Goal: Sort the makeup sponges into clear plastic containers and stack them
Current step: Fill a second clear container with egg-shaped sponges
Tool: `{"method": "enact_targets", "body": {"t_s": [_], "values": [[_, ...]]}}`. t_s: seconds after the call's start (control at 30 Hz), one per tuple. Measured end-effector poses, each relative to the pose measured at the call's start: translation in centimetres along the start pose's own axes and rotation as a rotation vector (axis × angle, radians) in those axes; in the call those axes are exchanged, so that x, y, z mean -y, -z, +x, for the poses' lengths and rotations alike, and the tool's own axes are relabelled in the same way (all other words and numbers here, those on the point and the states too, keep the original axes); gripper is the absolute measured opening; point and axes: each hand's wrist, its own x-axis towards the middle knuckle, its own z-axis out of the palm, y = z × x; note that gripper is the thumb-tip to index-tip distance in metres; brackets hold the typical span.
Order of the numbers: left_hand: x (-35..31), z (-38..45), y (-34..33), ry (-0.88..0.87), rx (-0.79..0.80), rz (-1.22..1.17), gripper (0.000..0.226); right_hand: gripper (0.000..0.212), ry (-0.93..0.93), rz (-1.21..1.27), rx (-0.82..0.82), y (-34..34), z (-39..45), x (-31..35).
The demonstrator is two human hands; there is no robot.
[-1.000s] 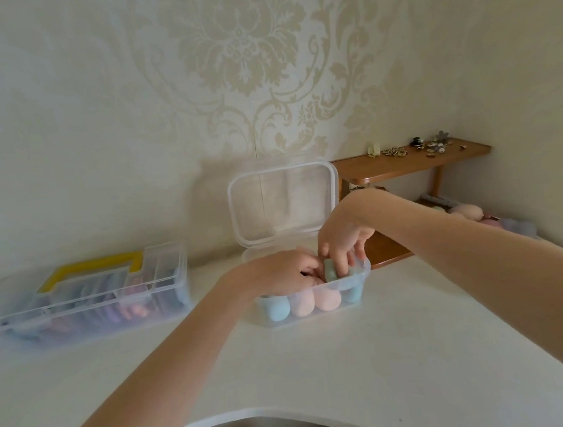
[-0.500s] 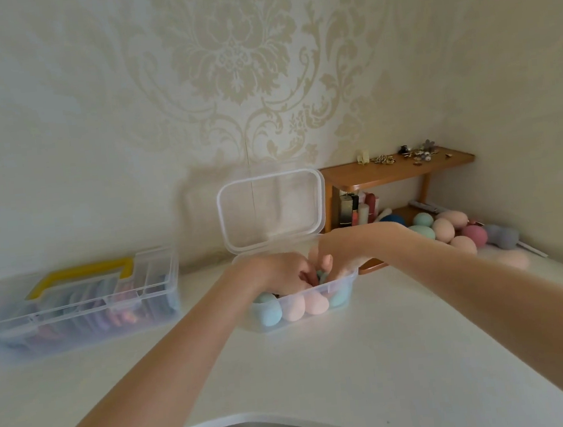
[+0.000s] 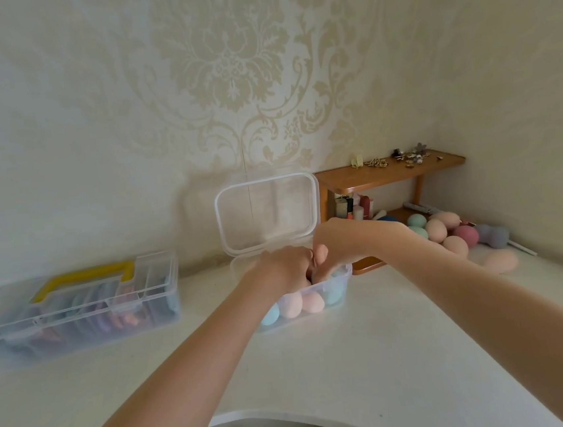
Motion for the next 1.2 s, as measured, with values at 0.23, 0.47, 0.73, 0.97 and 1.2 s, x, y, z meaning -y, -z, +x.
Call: {"method": "enact_targets", "body": {"t_s": [0.23,0.47,0.73,0.97,1.2], "values": [[2.1,-2.3,2.0,-0.075,-0.201,-0.172,0.014,0.027,0.005,-0.067,-0.240,2.5,-0.9,0.7],[5.3,-2.9,6.4,0.087,-0.831,0.099,0.052,0.057,0.087,0.022,-0.680,4.3,1.0,1.7],[6.0,-5.1,5.6,-0.023,-0.765,0.123,0.031,0.039,0.098,-0.069,-0.548,4.9,0.3,1.8],[3.8,-8.3,1.8,-0.092,-0.369,0.164,0.040,0.022,0.070,-0.181,-0.078,2.1,-3.6,2.8],[3.6,-8.7,-0.7,-0.057,-0.338,0.088,0.042,0.024,0.091,-0.068,-0.092,-0.6,-4.2,2.4]]}}
